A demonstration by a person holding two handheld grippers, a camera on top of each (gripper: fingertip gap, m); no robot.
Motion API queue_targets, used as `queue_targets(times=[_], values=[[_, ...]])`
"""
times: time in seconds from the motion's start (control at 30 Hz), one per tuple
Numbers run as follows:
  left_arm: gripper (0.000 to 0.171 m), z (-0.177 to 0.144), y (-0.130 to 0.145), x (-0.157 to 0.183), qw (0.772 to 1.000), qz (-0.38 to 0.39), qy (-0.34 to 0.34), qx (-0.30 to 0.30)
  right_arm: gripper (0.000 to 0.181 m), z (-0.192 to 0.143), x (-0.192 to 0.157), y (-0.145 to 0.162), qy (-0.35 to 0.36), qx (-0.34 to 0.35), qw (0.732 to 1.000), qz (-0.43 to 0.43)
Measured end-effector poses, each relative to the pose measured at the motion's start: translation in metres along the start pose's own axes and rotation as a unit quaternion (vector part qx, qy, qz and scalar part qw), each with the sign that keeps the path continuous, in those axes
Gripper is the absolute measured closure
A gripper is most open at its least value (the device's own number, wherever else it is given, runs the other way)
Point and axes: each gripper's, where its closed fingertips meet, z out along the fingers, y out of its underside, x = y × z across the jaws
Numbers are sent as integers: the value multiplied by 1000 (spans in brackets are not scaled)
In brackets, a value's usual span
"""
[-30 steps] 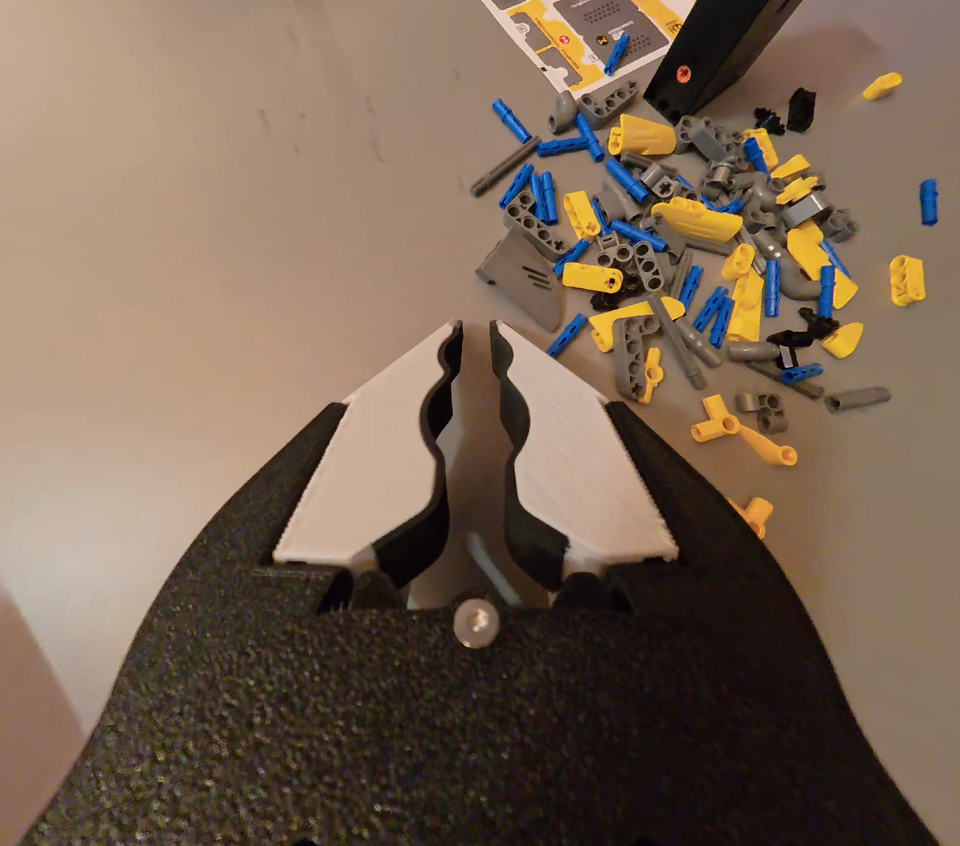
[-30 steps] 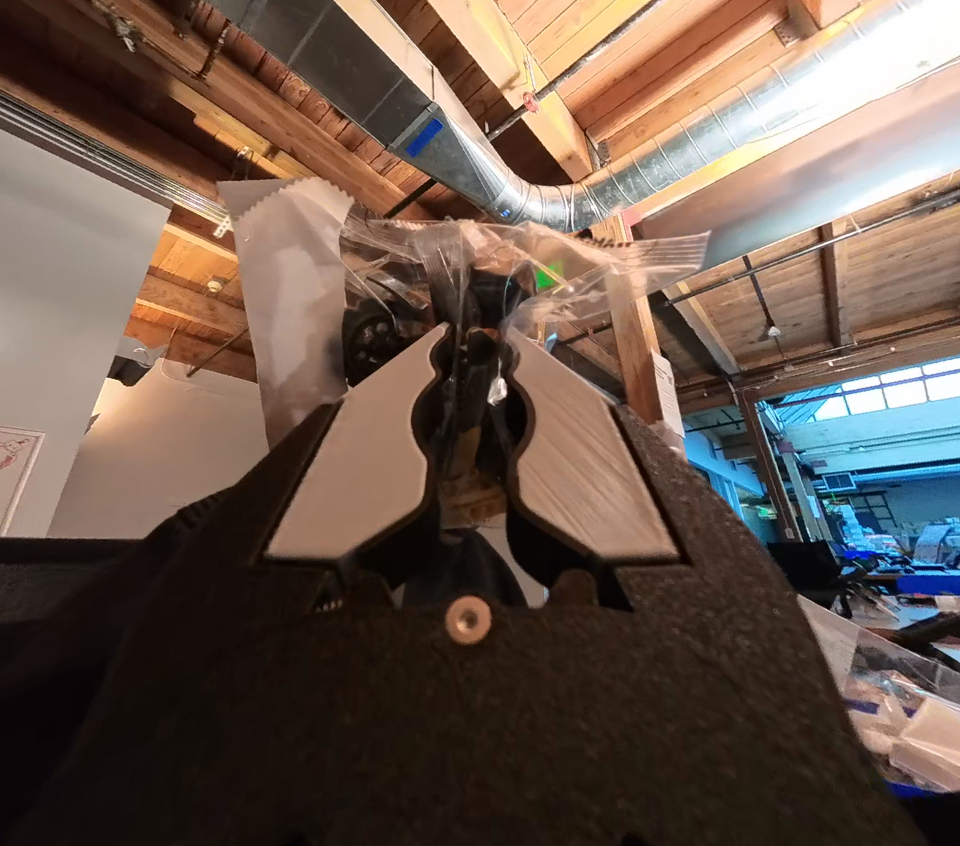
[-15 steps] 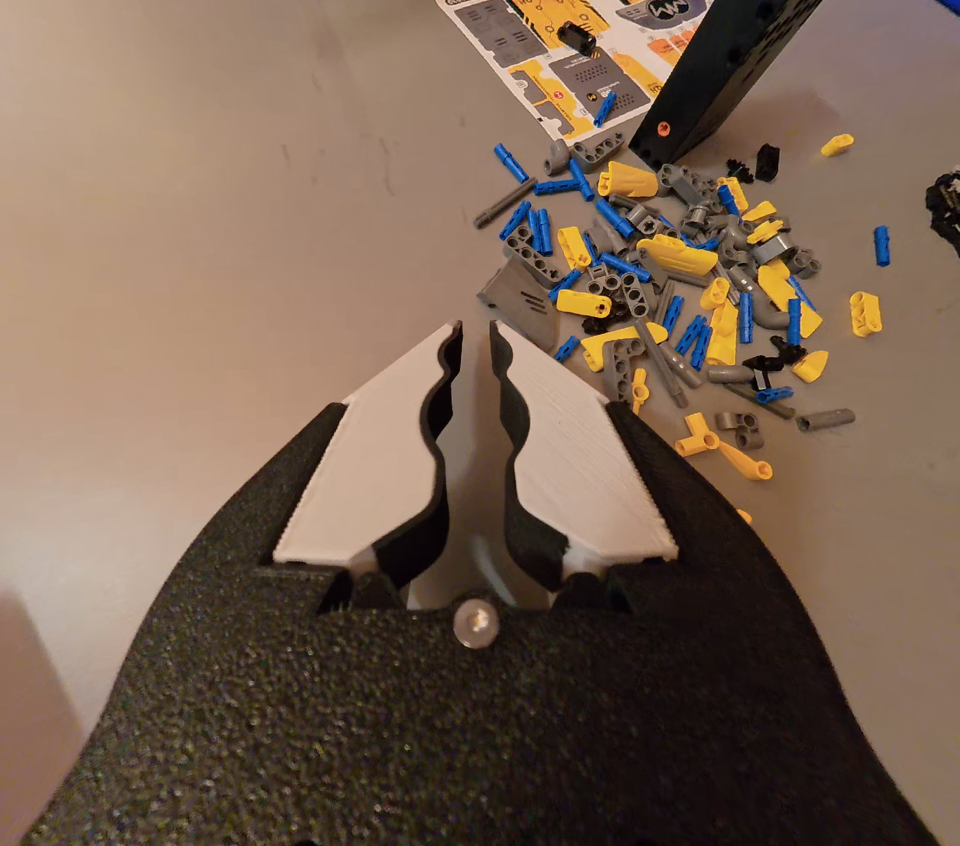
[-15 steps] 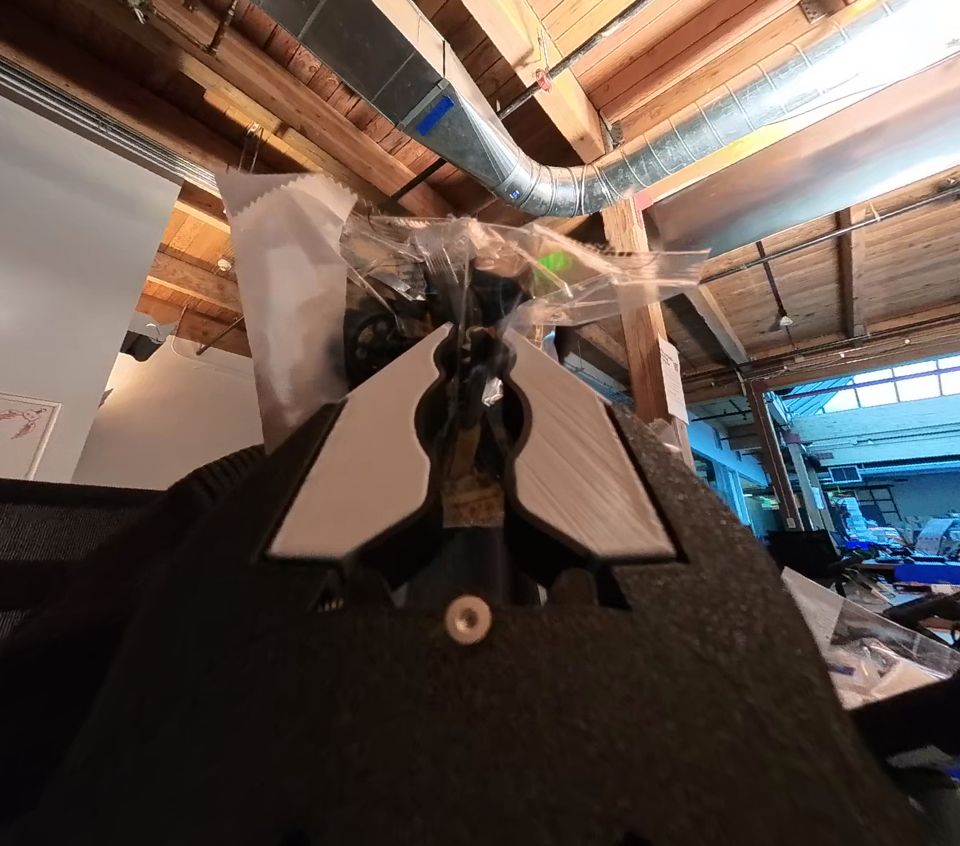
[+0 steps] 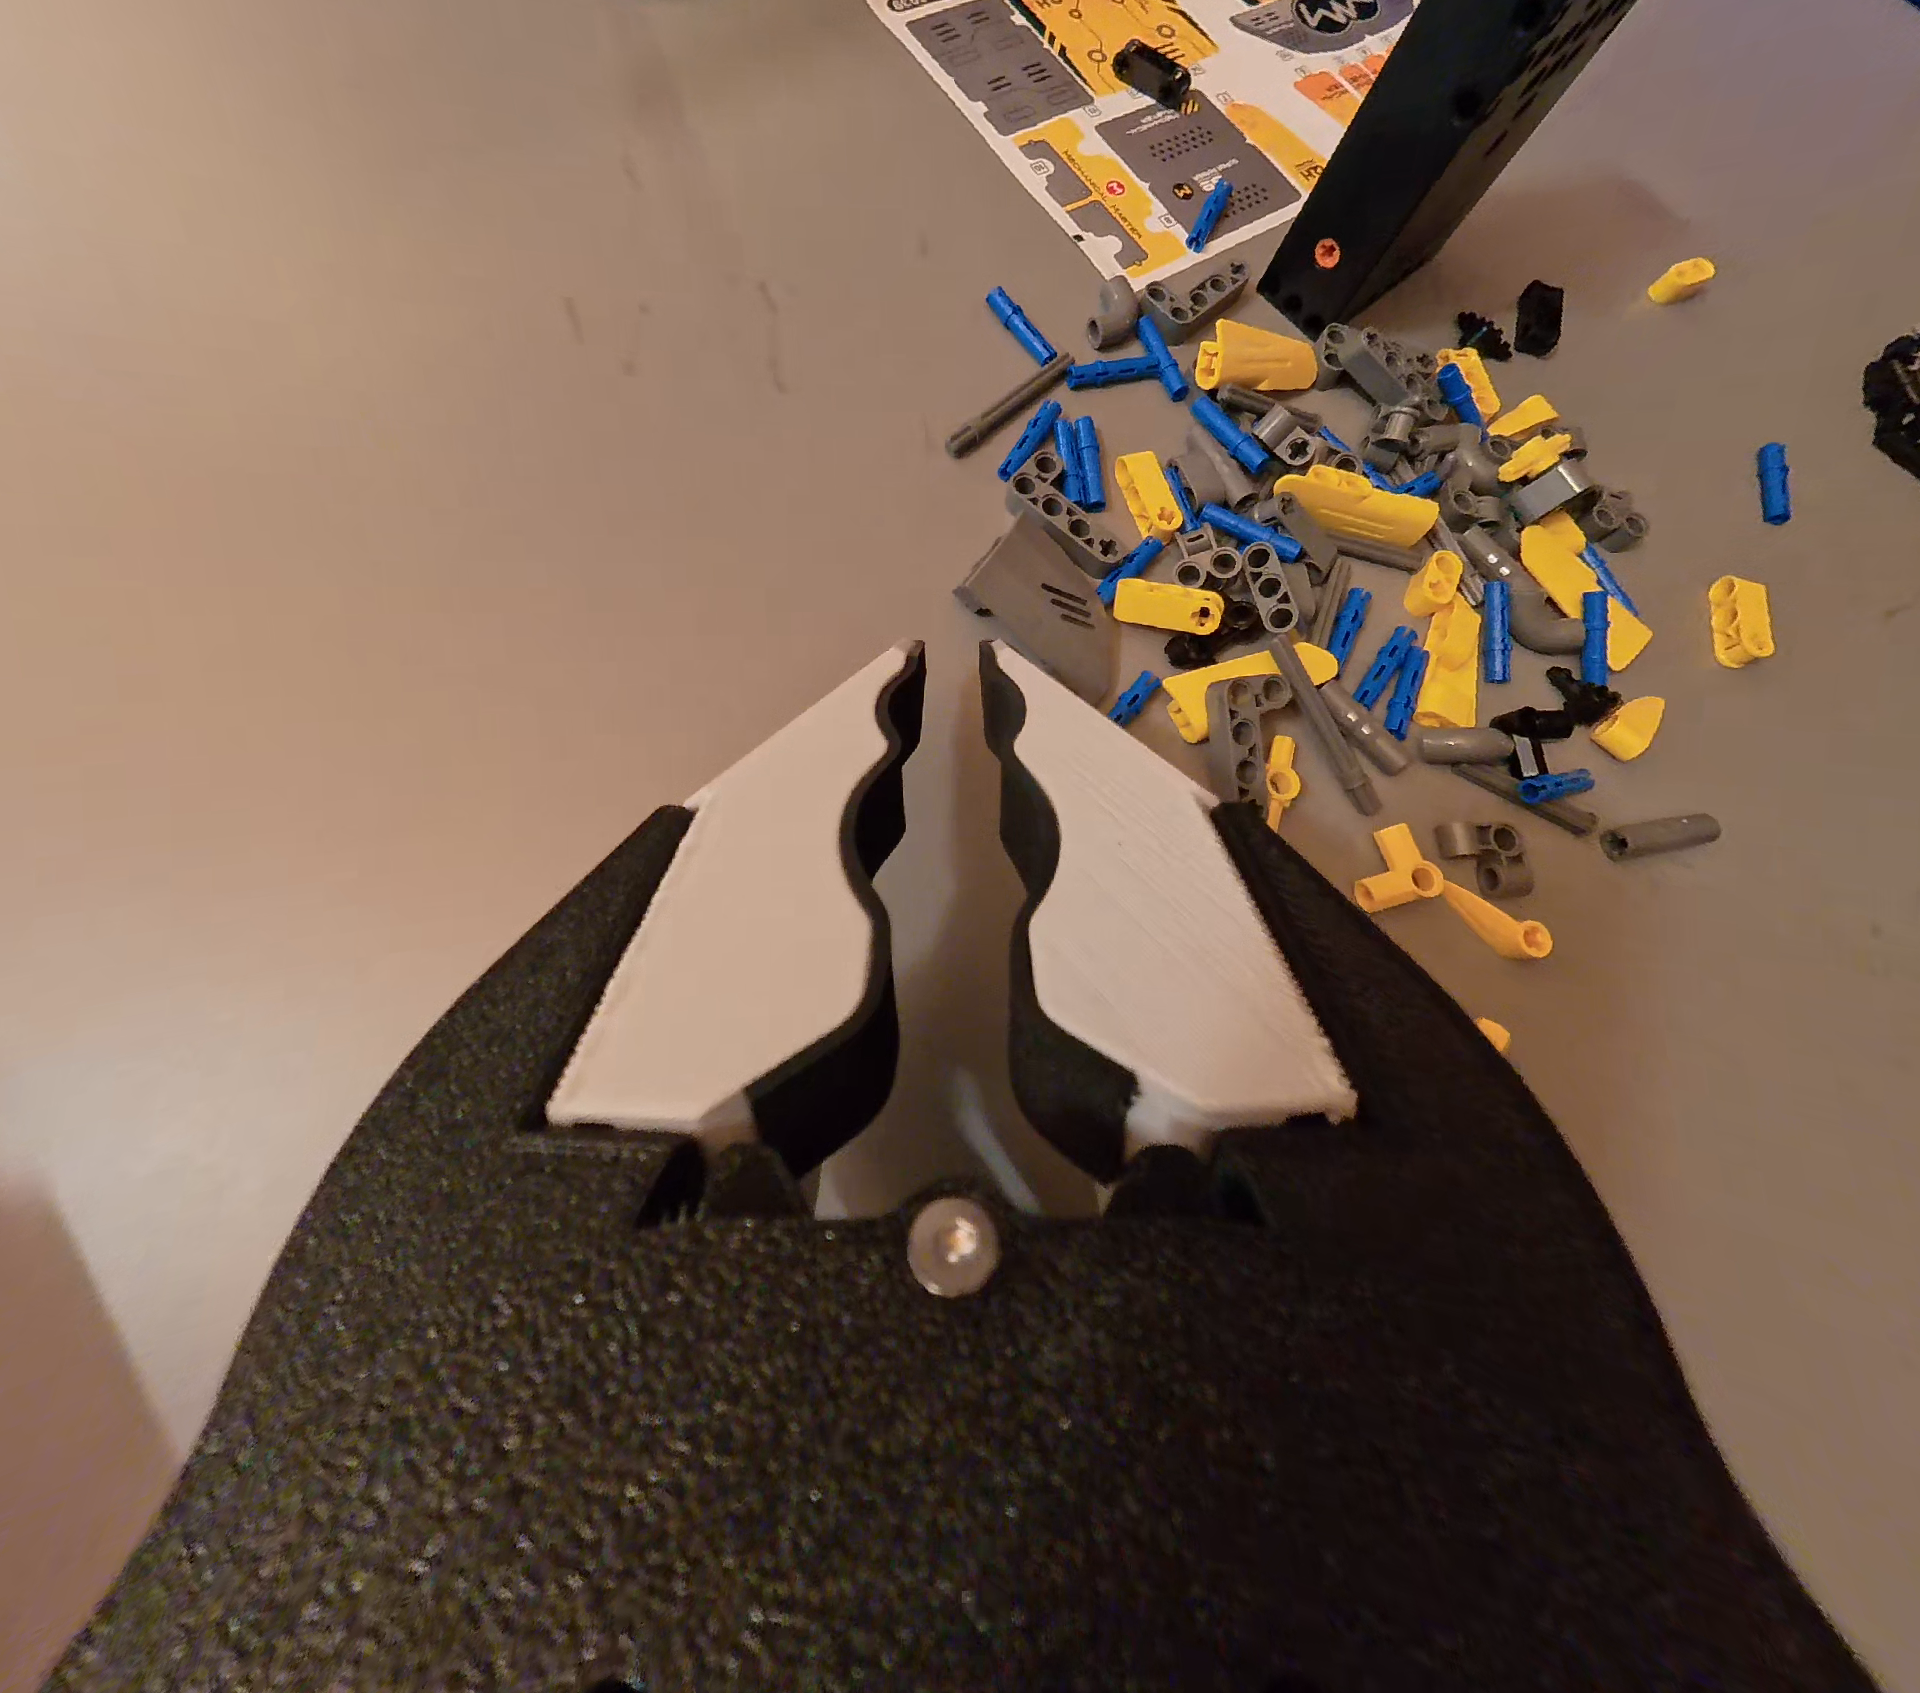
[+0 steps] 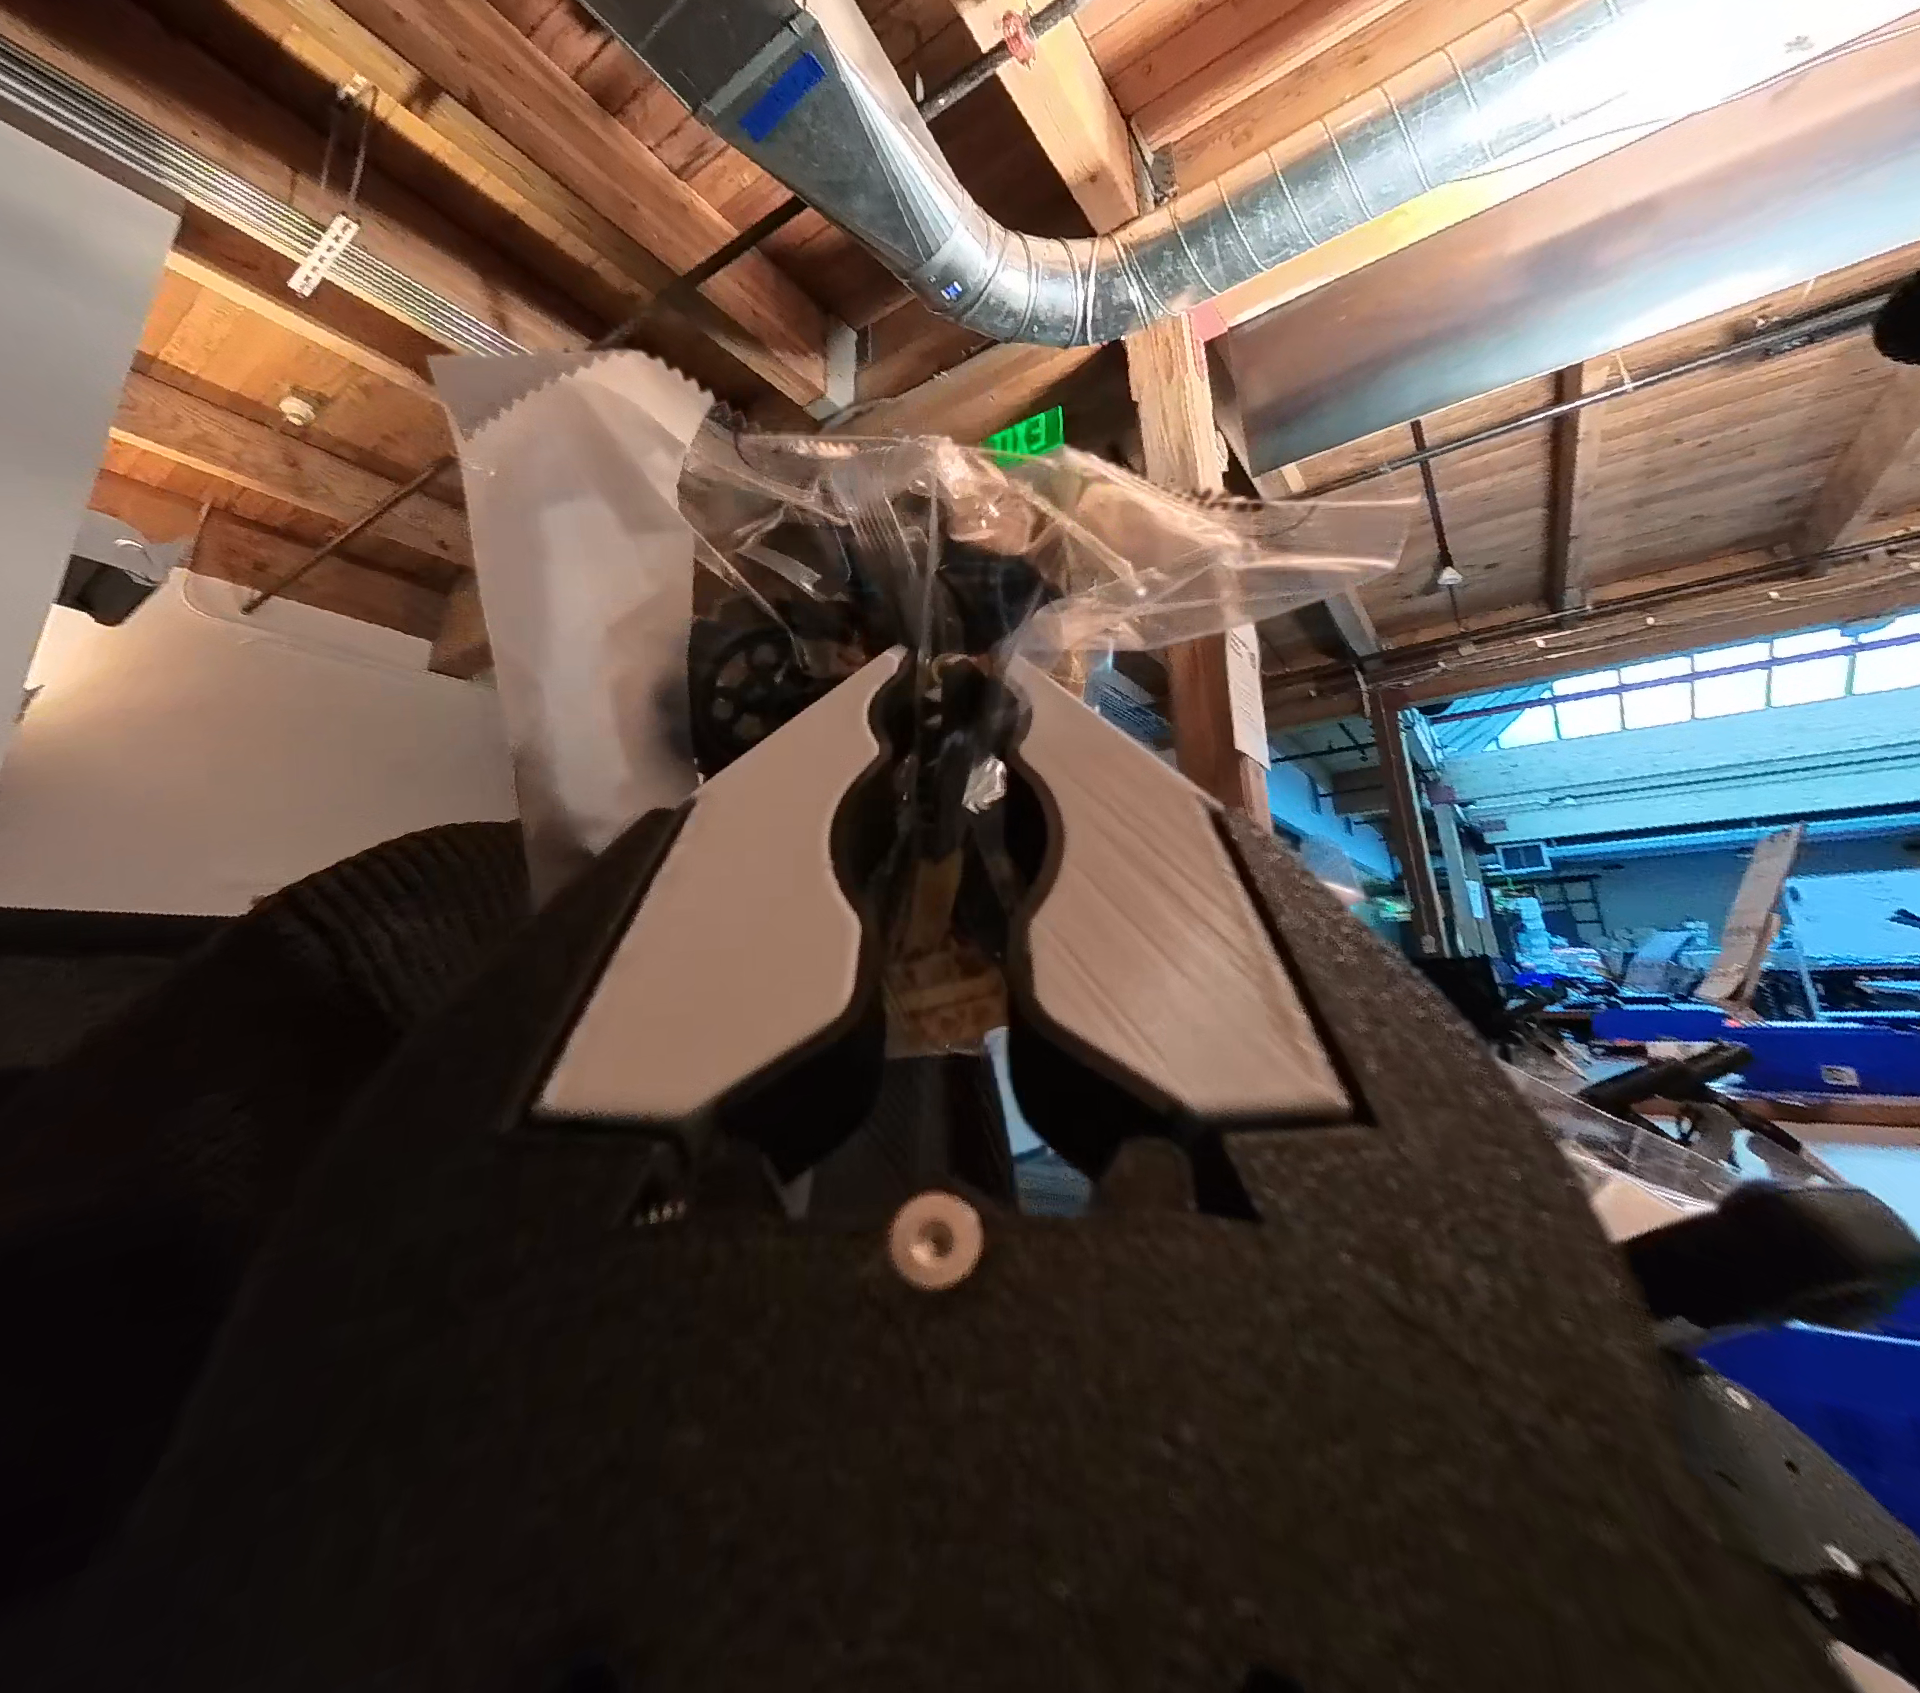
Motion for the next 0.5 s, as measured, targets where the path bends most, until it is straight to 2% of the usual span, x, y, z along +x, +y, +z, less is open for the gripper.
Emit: queue_targets(times=[0.23, 0.5], values=[[162, 1, 1, -1, 1000, 3, -3, -2, 170, -1, -3, 0, 27, -17, 999, -28], [162, 1, 1, -1, 1000, 6, -6, -4, 170, -14, -3, -28, 67, 41, 996, -42]])
